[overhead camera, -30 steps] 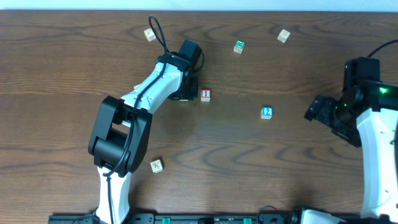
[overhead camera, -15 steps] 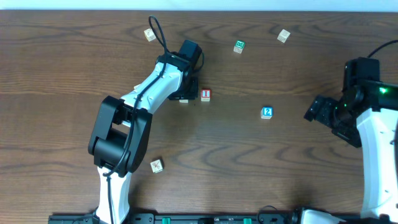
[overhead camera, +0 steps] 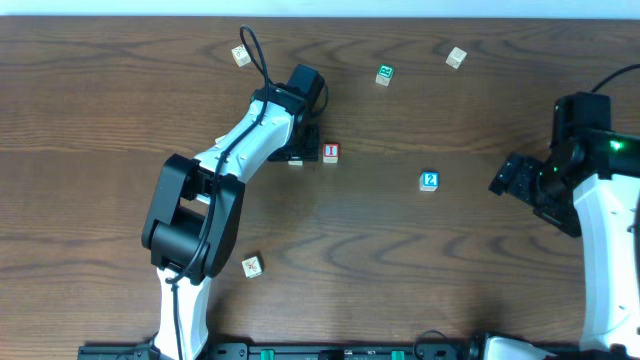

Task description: Spell out Ai2

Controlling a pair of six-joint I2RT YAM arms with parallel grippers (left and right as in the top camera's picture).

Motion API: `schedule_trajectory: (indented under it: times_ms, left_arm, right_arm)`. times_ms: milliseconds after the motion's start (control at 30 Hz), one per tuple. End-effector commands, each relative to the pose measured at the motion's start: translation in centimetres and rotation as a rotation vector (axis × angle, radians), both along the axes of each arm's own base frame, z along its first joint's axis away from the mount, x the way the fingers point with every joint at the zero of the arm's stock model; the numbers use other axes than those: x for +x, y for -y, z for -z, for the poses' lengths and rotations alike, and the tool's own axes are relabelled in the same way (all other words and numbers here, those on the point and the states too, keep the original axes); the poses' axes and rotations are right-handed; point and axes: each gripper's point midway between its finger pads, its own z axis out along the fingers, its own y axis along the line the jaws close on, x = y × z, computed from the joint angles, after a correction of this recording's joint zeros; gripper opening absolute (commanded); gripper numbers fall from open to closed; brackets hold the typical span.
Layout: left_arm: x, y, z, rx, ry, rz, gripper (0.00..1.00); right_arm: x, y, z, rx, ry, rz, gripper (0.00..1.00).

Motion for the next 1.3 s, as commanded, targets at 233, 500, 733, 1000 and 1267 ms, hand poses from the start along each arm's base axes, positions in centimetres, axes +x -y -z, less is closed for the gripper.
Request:
schedule_trajectory:
  times_ms: [233,500,733,1000,1267]
  left_arm:
    - [0.5,-0.9,-3.6,0.033,0.079,0.059,0.57]
    - [0.8,-2.9,-7.1,0.120,0.167,0.066,0.57]
    - [0.7,-5.9,-5.8,0.216,0.144,0.038,0.57]
    - [-0.4,-7.5,-1.0,0.165,0.080,-0.002,0.57]
    - [-1.1,-6.0,1.4,0.065,0.060,0.003,0.57]
  right_arm:
    - [0.1,0.2,-0.3,-0.005,0.008,0.004,0.99]
    - [0.0,0.2,-0.3,-0.005,0.007,0.004,0.99]
    - [0.1,0.2,-0.3,-0.004,0.009,0.012,0.99]
    - [-0.1,0.2,-0.3,-0.003,0.004,0.011,0.99]
    - [-0.1,0.2,-0.3,-0.003,0.000,0.011,0.99]
